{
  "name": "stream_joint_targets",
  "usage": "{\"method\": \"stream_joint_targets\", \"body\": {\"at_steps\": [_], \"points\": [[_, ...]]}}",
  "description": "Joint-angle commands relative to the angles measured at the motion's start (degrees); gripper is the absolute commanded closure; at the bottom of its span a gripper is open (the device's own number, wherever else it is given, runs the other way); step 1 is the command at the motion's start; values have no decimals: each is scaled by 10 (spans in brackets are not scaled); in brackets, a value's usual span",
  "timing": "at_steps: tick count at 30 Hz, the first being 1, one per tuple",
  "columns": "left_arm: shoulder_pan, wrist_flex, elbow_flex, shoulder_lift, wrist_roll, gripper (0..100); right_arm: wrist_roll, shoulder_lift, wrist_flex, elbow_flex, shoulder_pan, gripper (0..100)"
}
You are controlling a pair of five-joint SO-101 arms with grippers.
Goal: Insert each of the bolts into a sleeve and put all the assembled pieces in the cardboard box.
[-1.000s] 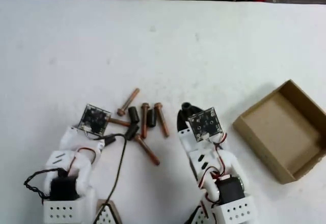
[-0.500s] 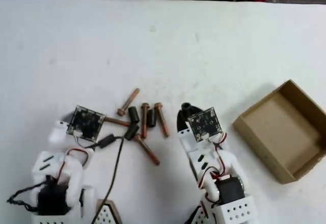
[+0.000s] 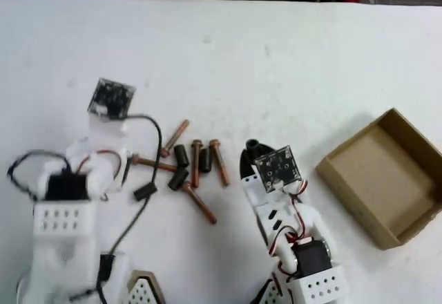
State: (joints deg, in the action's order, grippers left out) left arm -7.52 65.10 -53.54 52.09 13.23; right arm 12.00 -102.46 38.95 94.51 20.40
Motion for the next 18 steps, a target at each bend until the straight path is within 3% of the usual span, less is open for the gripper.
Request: {"method": "stream_joint_targets", "body": {"at_steps": [1,6,11,18], "points": [[9,-11,67,-132,-70,976,-4,-8,-16,-2,-7,981],[9,-8,137,-289,-149,976,-4,-8,-16,1,-7,981],[32,7,212,-421,-297,976,-4,-8,-16,1,-7,981],[90,26,279,-508,-440,978,-4,-8,-16,2,-7,981]]}}
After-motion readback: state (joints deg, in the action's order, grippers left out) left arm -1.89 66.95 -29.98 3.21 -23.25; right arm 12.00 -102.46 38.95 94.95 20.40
